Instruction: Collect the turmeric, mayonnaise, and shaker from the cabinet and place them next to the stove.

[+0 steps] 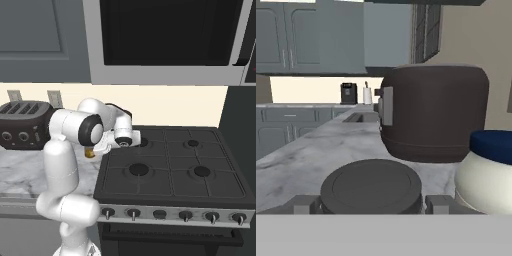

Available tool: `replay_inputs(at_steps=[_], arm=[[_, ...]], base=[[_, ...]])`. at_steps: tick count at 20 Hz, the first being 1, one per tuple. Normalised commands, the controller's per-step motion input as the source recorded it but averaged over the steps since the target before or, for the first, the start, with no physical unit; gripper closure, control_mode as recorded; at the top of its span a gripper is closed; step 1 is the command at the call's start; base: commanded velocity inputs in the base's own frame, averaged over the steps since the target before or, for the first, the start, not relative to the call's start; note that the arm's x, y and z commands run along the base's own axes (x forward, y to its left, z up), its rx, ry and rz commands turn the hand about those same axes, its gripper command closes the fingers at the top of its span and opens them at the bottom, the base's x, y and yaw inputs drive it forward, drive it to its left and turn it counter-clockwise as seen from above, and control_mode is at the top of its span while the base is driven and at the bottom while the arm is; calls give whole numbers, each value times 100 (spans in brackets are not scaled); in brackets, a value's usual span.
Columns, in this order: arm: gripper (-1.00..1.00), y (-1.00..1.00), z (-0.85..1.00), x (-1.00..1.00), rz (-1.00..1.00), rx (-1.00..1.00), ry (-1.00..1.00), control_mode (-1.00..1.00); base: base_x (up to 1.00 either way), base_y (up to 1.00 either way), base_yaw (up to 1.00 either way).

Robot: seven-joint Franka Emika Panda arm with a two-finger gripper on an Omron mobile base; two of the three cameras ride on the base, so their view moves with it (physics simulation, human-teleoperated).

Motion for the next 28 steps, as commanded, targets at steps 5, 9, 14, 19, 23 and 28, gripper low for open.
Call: replay_inputs(at_steps=[5,9,14,19,23,28], arm=[[100,0,0,-6,-2,-1,0,-100],[100,0,-1,0,-3,-2,1,-100],[-100,4,-12,0,-2,-5,4,-100],[-100,2,-7,0,-1,-3,1,-100],[-100,0,0,0,0,0,0,-100],[-100,-2,3,-25,0,0,-6,-100]], base=[[0,0,0],[0,0,0],[0,0,0],[0,0,0],[0,0,0],[0,0,0]])
